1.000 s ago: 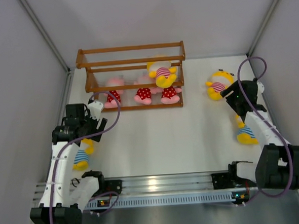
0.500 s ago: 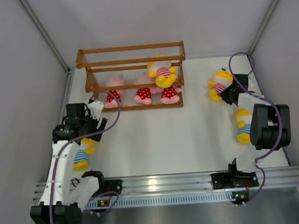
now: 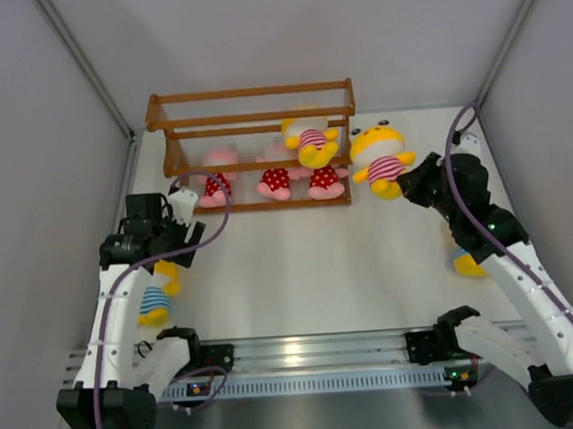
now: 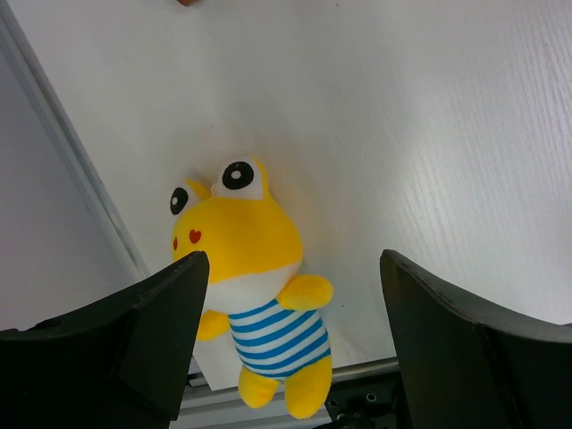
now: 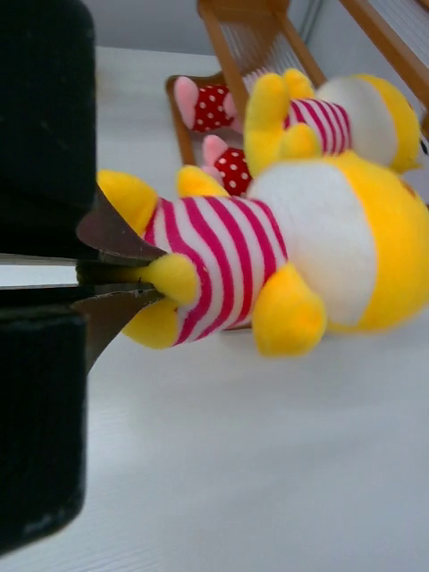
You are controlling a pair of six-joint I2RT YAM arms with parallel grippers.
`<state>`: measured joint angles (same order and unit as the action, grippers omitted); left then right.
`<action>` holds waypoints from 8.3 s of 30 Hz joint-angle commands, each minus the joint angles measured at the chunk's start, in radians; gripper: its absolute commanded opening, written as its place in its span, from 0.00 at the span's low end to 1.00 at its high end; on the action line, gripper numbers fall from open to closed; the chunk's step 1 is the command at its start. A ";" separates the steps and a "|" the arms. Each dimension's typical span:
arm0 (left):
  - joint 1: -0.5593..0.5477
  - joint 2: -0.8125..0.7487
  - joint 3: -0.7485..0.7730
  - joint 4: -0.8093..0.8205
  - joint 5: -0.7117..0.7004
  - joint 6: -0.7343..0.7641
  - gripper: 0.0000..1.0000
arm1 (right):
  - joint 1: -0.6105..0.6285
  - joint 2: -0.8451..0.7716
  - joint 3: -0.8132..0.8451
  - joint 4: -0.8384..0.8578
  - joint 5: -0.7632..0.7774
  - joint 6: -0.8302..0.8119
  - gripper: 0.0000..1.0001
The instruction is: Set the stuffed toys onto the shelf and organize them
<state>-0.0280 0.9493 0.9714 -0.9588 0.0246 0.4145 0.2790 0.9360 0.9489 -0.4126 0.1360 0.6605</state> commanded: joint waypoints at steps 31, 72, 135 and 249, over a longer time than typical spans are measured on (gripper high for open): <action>0.051 -0.066 0.208 -0.006 -0.160 -0.095 0.86 | 0.740 0.687 0.432 0.704 0.134 0.313 0.00; 0.034 -0.050 0.178 -0.005 -0.121 -0.057 0.85 | 0.693 0.877 0.671 0.437 0.294 0.138 0.77; 0.616 0.132 0.400 -0.293 0.517 0.213 0.00 | 0.781 0.268 0.373 0.238 -0.276 -0.819 0.68; 0.286 0.158 0.753 -0.380 0.413 0.001 0.98 | -0.052 0.923 0.949 0.296 -1.320 -0.949 0.47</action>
<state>0.2600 1.1046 1.7294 -1.3548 0.4080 0.4171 0.2325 1.8862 1.8774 -0.0563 -1.2213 -0.2001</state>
